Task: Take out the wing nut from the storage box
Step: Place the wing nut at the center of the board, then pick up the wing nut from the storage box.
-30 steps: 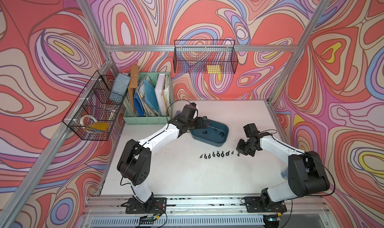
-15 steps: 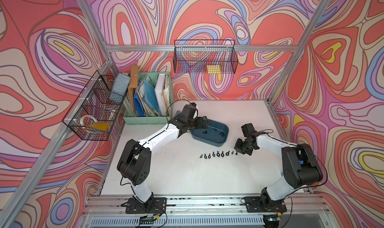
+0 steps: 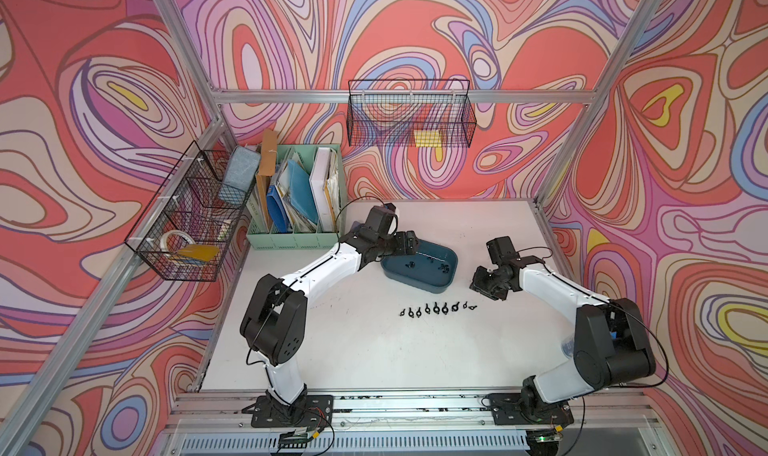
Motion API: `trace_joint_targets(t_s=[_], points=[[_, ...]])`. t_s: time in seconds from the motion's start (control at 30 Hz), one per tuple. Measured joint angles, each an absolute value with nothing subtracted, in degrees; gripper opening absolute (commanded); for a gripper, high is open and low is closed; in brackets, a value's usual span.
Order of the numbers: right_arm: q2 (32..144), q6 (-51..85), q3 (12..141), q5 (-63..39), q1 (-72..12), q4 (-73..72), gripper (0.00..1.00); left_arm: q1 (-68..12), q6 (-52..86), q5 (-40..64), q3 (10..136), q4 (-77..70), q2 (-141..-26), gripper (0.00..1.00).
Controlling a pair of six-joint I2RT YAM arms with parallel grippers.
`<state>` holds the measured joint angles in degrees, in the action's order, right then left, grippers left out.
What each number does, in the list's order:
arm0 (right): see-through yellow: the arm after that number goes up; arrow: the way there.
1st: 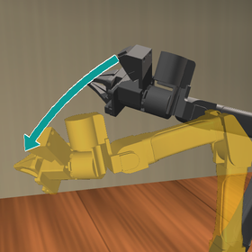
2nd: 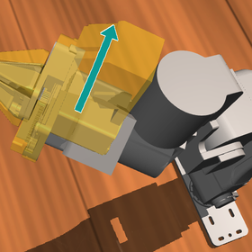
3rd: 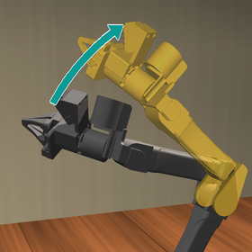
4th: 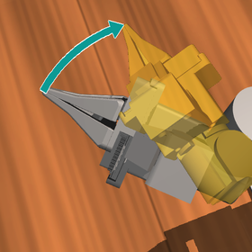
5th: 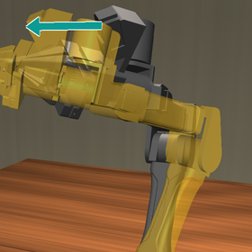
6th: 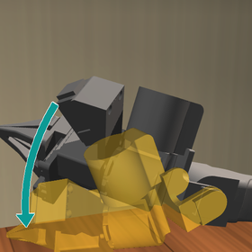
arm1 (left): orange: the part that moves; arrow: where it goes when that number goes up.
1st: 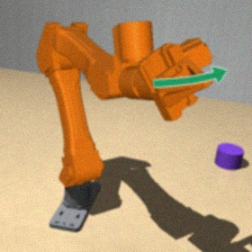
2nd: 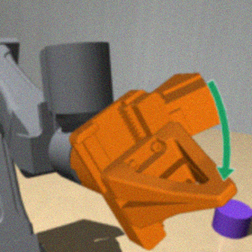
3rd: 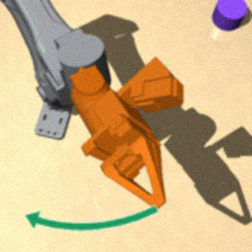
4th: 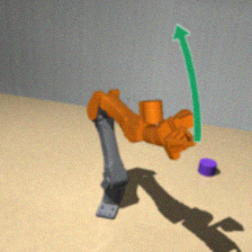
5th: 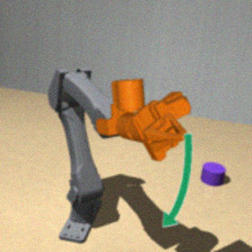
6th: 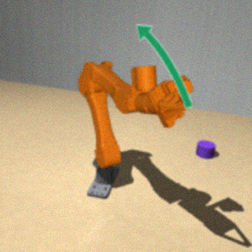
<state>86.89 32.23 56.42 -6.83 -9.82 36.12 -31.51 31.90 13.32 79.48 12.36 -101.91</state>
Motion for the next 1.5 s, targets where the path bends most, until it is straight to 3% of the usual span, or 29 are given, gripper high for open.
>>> trace_joint_targets(t_s=[0.07, 0.3, 0.63, 1.0, 1.5], points=[[85.97, 30.35, 59.68, -6.68, -10.07, 36.1, 0.4, -31.51, 31.92, 13.32, 79.64, 12.67, -101.91, 0.99], [87.74, 24.62, 69.34, -5.32, -14.26, 35.79, 0.4, -31.4, 31.94, 12.51, 79.88, 14.61, -101.8, 0.99], [106.06, 19.09, 82.13, -4.05, -22.63, 33.74, 0.3, -29.06, 33.67, 5.93, 78.91, 19.07, -97.76, 0.99], [117.27, 16.14, 88.36, -2.46, -23.07, 33.1, 0.19, -28.45, 32.75, 2.94, 77.01, 20.84, -93.36, 0.99], [122.89, 13.93, 90.91, -0.49, -23.09, 32.51, 0.16, -28.27, 31.44, 2.76, 76.75, 21.96, -93.08, 0.99]])
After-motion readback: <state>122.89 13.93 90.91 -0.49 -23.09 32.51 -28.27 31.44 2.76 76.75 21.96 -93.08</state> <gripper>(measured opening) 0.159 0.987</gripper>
